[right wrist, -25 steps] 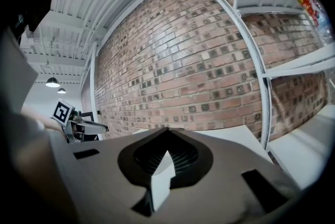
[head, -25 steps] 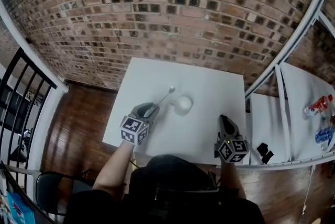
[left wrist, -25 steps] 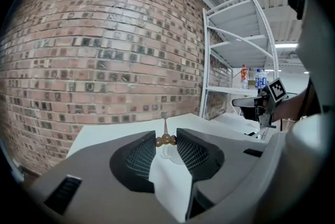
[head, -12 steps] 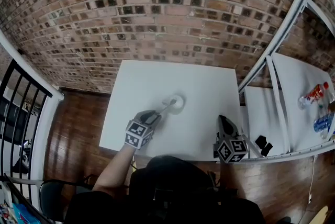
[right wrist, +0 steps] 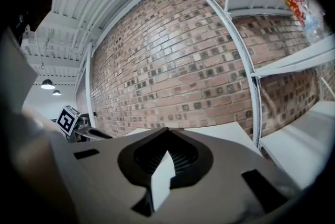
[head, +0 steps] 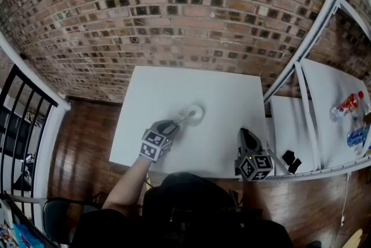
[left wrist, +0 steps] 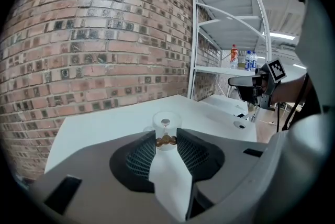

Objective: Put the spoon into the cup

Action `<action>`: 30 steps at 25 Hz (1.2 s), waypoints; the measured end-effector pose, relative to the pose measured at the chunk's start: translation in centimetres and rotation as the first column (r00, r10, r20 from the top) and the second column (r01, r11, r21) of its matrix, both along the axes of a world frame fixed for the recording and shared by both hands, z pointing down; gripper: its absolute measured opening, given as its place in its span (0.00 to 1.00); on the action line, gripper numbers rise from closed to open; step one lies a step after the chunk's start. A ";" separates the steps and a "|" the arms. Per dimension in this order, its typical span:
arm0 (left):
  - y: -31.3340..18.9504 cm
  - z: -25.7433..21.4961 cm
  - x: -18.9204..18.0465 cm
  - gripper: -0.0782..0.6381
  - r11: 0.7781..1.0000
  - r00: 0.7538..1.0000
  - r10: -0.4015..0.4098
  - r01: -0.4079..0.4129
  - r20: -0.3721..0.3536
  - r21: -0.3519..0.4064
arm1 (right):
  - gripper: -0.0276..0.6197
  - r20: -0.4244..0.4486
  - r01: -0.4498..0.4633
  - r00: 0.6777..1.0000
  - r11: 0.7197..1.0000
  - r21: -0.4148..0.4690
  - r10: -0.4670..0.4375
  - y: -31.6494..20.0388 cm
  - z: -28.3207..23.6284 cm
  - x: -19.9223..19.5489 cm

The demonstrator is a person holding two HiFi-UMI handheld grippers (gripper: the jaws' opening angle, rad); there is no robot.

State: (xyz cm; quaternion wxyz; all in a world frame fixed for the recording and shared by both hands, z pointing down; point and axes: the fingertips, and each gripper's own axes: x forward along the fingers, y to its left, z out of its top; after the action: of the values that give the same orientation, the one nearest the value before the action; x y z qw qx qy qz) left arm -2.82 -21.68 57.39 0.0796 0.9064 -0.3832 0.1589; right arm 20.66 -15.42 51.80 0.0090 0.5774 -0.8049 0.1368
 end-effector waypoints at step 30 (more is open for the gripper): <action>-3.9 1.2 4.8 0.36 0.999 0.999 0.031 -0.030 0.033 -0.017 | 0.05 0.014 0.055 0.998 0.998 -0.003 -0.055 -1.1 -0.5 0.7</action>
State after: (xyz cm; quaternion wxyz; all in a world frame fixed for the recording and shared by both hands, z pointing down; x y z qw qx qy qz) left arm 2.00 -25.62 58.63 0.0783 0.9086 -0.3694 0.1785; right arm 21.37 -16.51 51.27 0.0082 0.5541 -0.8202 0.1421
